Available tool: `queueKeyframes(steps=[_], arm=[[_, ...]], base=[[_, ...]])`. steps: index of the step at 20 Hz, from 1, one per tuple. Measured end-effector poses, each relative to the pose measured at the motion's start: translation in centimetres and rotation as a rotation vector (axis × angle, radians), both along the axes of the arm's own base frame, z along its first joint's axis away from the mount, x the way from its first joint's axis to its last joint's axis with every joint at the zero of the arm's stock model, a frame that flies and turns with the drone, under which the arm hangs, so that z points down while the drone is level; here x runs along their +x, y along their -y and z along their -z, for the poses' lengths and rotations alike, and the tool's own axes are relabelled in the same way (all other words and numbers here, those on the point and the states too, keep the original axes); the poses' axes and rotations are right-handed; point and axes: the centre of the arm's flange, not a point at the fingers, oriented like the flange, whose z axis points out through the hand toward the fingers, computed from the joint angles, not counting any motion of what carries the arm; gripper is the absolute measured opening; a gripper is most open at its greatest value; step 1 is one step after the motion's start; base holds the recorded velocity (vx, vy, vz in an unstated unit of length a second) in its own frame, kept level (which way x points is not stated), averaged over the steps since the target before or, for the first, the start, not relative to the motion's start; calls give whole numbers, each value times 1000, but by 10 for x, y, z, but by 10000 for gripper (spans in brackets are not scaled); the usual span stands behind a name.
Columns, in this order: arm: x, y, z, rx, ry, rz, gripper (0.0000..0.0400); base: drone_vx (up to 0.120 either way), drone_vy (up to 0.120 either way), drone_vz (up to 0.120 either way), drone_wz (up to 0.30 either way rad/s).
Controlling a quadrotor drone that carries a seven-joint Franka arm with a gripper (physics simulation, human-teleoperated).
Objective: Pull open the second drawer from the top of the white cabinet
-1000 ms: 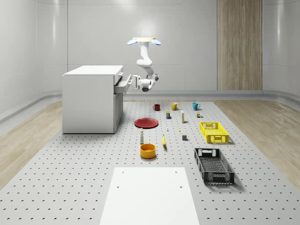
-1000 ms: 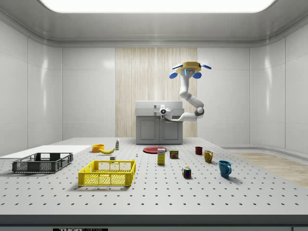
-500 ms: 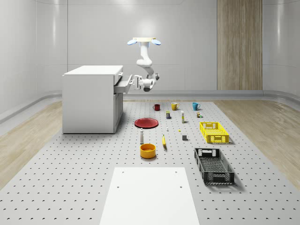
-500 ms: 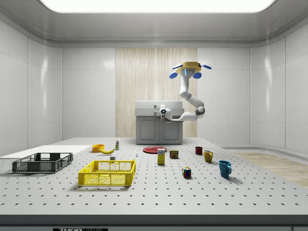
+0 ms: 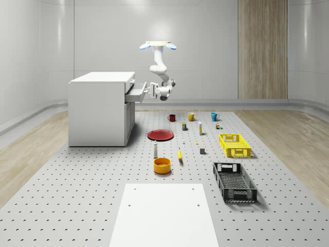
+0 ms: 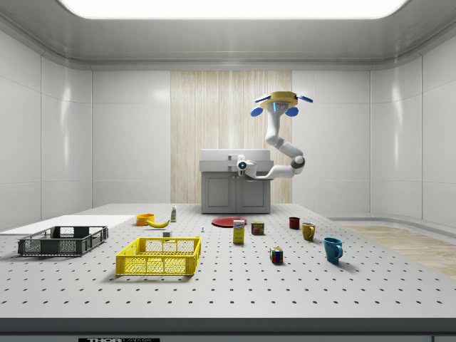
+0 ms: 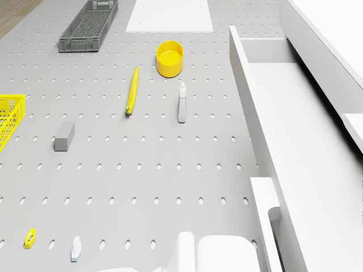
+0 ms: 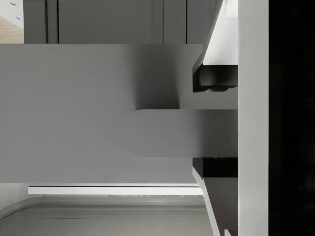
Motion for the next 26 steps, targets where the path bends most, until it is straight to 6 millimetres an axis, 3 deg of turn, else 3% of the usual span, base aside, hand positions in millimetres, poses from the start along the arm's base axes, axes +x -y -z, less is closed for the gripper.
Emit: queueKeyframes(steps=[17,21,26], arm=[[2,44,3,10,-3,0,135],[2,51,3,14,0,0,228],[2,55,2,17,2,1,279]], base=[[0,0,0,0],[0,0,0,0],[0,0,0,0]])
